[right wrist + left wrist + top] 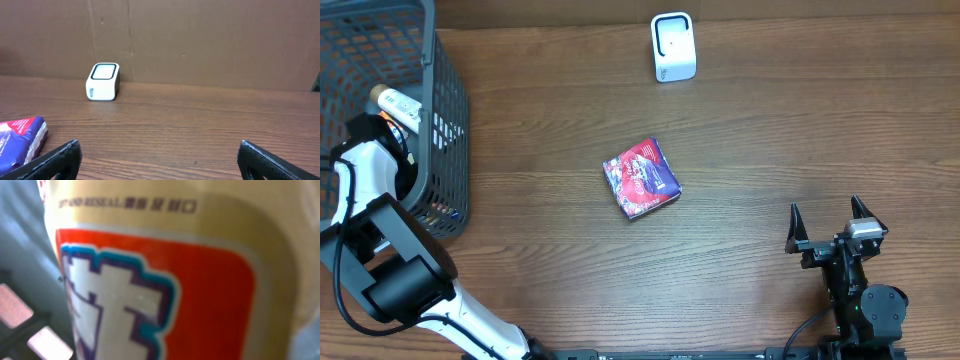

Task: Scan the item barcode
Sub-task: 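Reach into the basket and grasp the yellow snack packet with left gripper, then lift the yellow packet and carry it toward the scanner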

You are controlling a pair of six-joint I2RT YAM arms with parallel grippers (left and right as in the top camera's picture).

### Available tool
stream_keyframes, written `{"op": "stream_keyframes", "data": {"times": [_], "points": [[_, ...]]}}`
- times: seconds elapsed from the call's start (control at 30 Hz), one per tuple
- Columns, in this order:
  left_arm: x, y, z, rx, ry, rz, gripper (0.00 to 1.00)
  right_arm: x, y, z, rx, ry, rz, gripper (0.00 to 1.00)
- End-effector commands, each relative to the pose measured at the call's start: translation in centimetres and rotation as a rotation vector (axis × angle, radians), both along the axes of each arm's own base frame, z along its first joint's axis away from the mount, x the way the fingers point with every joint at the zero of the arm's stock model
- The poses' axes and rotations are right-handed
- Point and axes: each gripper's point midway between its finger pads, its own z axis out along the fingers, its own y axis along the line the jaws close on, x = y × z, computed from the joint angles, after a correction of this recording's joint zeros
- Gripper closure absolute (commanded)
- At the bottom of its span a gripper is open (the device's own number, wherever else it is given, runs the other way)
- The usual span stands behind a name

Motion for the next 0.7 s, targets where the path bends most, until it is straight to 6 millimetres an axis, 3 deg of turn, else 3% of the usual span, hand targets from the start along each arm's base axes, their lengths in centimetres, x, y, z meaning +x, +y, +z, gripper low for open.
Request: {"op": "stream_keyframes", "data": {"times": [0.0,0.03,0.23,0.4,0.47,0.53,0.67], "points": [[1.0,0.5,1.6,-0.013,-0.006,0.015,0.96,0.0,-0.1,-0.2,0.004,-0.003,-0.006,0.0],[2.2,1.4,4.6,0.013,-0.043,0.013,0.96,0.0,-0.1,-0.2,0.004,-0.003,-0.006,0.0],[5.2,2.8,13.8,0.085,-0.202,0.007,0.96,0.0,-0.1,-0.2,0.004,-0.003,-0.006,0.0],[7.1,2.2,21.3,0.106,-0.389,-0.019,0.96,0.0,-0.1,-0.2,0.004,-0.003,-0.006,0.0],[7.8,1.2,24.6,0.095,-0.484,-0.043,0.96,0.0,-0.1,-0.2,0.004,-0.003,-0.006,0.0],[8.4,0.0,26.6,0.075,-0.552,-0.083,0.96,0.0,-0.1,-0.2,0.004,-0.003,-0.006,0.0],[10.7,-4.8,31.4,0.012,-0.725,-0.276,0.96,0.0,-0.1,-0.2,0.004,-0.003,-0.005,0.0]]}}
